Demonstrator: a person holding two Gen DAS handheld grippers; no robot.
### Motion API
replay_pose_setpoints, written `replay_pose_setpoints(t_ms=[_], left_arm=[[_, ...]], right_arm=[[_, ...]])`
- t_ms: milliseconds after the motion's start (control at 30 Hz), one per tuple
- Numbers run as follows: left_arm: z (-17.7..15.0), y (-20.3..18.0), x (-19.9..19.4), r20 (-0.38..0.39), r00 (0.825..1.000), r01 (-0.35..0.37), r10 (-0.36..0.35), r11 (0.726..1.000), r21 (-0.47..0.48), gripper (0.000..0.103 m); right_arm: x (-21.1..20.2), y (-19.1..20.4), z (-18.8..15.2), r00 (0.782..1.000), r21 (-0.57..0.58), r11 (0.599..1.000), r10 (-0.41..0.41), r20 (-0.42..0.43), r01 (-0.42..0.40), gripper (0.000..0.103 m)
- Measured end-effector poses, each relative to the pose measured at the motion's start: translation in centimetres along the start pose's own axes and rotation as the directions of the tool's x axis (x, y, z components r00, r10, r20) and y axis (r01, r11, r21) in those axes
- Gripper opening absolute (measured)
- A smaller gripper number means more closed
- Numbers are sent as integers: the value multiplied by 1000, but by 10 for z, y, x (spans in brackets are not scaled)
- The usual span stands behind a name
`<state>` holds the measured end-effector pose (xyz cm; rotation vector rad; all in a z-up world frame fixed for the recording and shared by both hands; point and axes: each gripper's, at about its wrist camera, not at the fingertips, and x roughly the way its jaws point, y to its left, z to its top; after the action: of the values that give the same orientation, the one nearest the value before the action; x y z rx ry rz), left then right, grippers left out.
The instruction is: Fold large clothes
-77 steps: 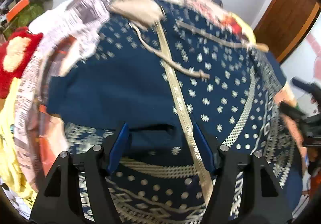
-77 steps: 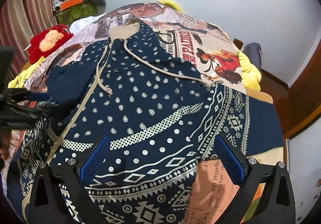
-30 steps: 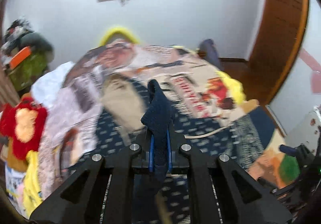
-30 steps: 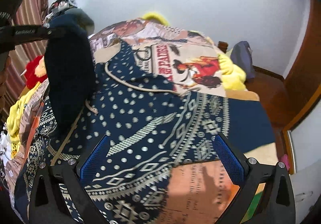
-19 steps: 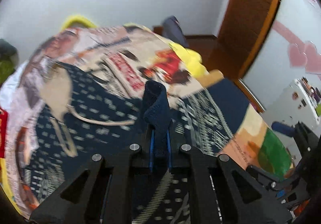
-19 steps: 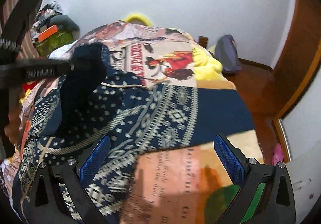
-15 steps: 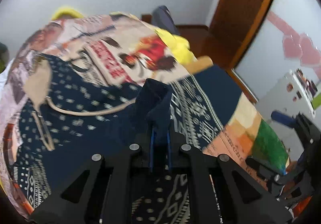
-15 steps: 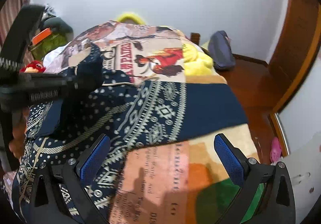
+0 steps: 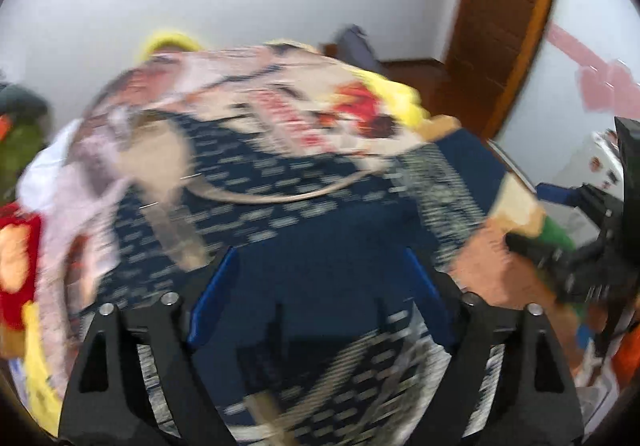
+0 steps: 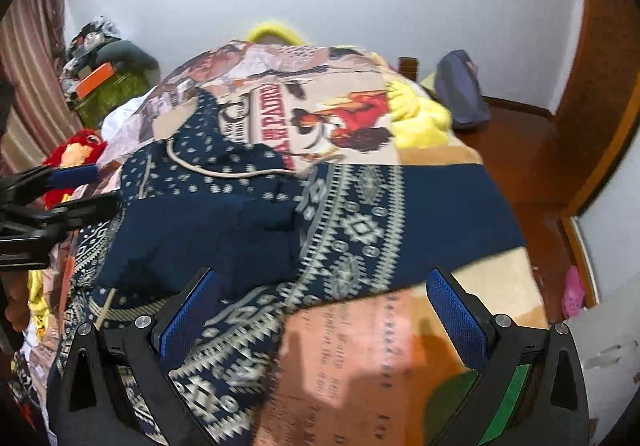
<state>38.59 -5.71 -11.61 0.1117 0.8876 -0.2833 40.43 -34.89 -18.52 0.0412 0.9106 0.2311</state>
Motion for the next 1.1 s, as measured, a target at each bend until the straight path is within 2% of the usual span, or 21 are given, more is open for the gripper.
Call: replay_pose_setpoints(t_ms=[133, 167, 267, 300, 367, 433, 500, 567, 700, 733, 800, 900, 1000, 1100], left_arm=[[-49, 73, -11, -65, 987, -154, 150, 986, -69, 91], [-62, 87, -13, -90, 980, -187, 179, 979, -81, 91], [-117, 133, -13, -195, 941, -301, 275, 947, -116, 91], [-135, 146, -12, -230, 929, -324, 289, 937, -133, 91], [-164, 165, -8, -283, 917, -336, 280, 925, -177, 91], [-190, 177, -1, -324, 910, -338, 259, 916, -218, 91], [-207, 184, 7, -352, 903, -342, 246, 908, -243, 91], [-215, 189, 18, -355, 892, -380, 280, 889, -255, 91], [-210, 197, 34, -308, 886, -438, 346, 844, -311, 91], [-209, 199, 35, -303, 879, -458, 369, 832, -314, 91], [-203, 203, 32, -295, 849, -521, 439, 790, -322, 91], [-204, 206, 22, -286, 818, -574, 500, 747, -335, 92], [-207, 204, 16, -281, 797, -604, 535, 731, -318, 97], [-212, 201, 18, -289, 781, -621, 553, 735, -271, 97]], right_arm=[[32, 19, 8, 998, -13, 999, 43, -41, -44, 101], [41, 23, 9, 997, -17, 999, 46, -56, -47, 97], [72, 34, 10, 992, -27, 999, 34, -125, -38, 78], [79, 35, 10, 989, -25, 999, 33, -142, -36, 75], [93, 40, 10, 986, -20, 999, 33, -166, -37, 74], [106, 48, 9, 984, -30, 999, 16, -178, -22, 73], [117, 55, 7, 981, -57, 998, -6, -191, -5, 66], [125, 58, 5, 979, -86, 996, -34, -202, 17, 66], [126, 57, 4, 981, -88, 996, -43, -191, 26, 66], [126, 55, 4, 980, -84, 996, -48, -192, 32, 66], [126, 52, 3, 980, -78, 996, -51, -194, 36, 66], [125, 51, 3, 980, -80, 996, -63, -191, 49, 66], [123, 52, 1, 980, -91, 994, -78, -184, 63, 66], [122, 52, -1, 980, -107, 991, -100, -171, 82, 66]])
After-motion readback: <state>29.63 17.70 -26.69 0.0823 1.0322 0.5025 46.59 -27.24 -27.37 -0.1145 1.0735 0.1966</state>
